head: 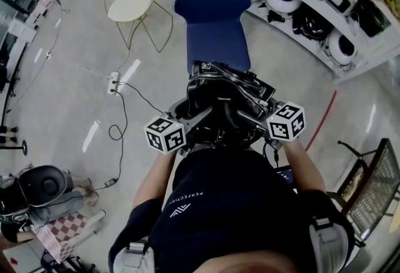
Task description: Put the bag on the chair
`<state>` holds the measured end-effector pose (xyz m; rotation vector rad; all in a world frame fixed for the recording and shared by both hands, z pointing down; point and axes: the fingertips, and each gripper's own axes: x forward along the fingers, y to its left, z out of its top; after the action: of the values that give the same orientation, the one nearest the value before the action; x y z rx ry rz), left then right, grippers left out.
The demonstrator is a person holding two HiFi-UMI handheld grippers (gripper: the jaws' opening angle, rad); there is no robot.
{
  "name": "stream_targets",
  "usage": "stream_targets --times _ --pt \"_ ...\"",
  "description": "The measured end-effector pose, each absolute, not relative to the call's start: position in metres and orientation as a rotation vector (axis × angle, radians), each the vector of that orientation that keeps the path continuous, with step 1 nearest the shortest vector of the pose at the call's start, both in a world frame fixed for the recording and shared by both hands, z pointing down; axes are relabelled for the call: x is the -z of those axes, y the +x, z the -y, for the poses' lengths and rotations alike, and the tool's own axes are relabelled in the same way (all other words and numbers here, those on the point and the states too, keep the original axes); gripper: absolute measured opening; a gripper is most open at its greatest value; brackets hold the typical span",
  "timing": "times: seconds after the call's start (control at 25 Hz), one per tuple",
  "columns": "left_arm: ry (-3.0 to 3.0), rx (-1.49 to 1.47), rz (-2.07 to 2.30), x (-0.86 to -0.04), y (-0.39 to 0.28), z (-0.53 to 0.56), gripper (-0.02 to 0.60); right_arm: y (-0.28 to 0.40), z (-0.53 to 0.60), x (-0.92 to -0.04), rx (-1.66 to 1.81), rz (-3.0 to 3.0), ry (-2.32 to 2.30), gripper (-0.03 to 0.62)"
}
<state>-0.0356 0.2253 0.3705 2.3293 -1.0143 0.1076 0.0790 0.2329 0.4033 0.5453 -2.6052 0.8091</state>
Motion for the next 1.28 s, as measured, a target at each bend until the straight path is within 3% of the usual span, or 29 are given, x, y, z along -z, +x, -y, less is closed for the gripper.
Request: stream_targets --times 1.28 --pt "2.278 -0.151 0.938 -0.402 -0.099 -0.066 0.324 0.015 -0.082 -0.429 -0.921 2.533 0.599 0.253"
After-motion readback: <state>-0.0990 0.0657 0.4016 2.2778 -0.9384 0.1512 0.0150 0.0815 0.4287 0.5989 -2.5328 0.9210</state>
